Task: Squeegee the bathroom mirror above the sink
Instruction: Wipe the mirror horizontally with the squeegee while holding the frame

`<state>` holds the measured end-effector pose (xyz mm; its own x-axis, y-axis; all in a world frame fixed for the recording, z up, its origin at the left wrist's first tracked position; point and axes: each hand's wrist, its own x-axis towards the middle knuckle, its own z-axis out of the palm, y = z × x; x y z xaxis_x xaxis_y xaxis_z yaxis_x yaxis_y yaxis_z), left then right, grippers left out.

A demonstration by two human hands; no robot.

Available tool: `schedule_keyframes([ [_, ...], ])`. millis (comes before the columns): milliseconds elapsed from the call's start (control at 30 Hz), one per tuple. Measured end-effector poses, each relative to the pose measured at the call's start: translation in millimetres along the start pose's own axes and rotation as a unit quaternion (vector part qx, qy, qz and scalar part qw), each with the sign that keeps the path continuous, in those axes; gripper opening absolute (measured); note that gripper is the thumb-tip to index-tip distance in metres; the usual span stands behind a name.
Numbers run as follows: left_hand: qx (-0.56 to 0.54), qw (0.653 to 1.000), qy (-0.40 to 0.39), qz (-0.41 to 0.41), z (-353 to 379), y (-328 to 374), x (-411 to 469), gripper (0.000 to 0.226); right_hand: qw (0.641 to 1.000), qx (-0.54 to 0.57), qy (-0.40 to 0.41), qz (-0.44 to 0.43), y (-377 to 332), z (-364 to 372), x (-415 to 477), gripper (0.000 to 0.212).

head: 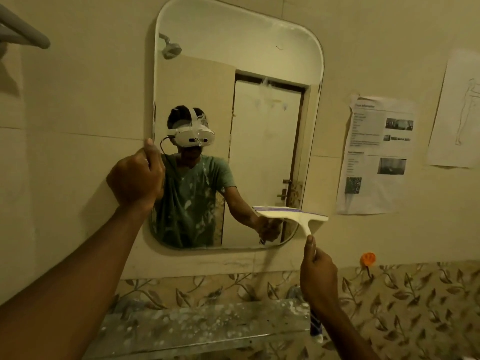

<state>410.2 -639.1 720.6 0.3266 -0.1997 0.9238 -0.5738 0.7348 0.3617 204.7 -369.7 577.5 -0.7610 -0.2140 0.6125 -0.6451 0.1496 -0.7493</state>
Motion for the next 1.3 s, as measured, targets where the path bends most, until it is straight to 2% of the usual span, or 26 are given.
schedule_keyframes([
  [133,-0.022,0.999,-0.009,-0.033,4.2,-4.1,-0.6,0.063,0.999,0.028,-0.007,-0.035,-25.7,-15.3,27.3,0.060],
  [300,-0.018,1.000,0.006,-0.025,9.3,-10.0,0.6,0.060,0.996,0.069,0.019,-0.056,-68.8,-19.2,75.0,0.060],
  [433,-0.014,1.000,0.014,-0.017,12.0,-10.7,-0.7,0.059,0.999,0.035,0.023,-0.022,-21.7,3.1,27.9,0.066],
  [600,-0.016,0.999,0.019,-0.025,13.2,-11.1,-3.2,0.063,0.998,-0.002,0.002,0.060,25.9,10.4,-27.5,0.071],
  [767,-0.017,1.000,0.009,-0.015,10.0,-12.0,-0.6,0.061,0.997,0.071,0.017,-0.021,-24.1,-4.0,15.1,0.061],
  [900,-0.020,1.000,0.020,-0.012,10.1,-11.3,-2.1,0.059,0.996,0.078,0.038,-0.038,-58.6,-8.6,61.8,0.058],
  [1033,-0.020,1.000,0.014,-0.019,9.9,-9.6,-1.9,0.059,0.998,0.033,0.050,-0.022,-18.5,8.2,24.0,0.064],
  [1167,-0.028,0.999,0.011,-0.022,9.2,-9.3,-2.1,0.057,1.000,0.014,0.012,0.018,30.7,21.0,-33.0,0.070],
  [1300,-0.027,0.999,0.005,-0.019,5.5,-6.5,-1.1,0.056,1.000,0.026,0.002,0.012,22.8,12.4,-32.4,0.065],
])
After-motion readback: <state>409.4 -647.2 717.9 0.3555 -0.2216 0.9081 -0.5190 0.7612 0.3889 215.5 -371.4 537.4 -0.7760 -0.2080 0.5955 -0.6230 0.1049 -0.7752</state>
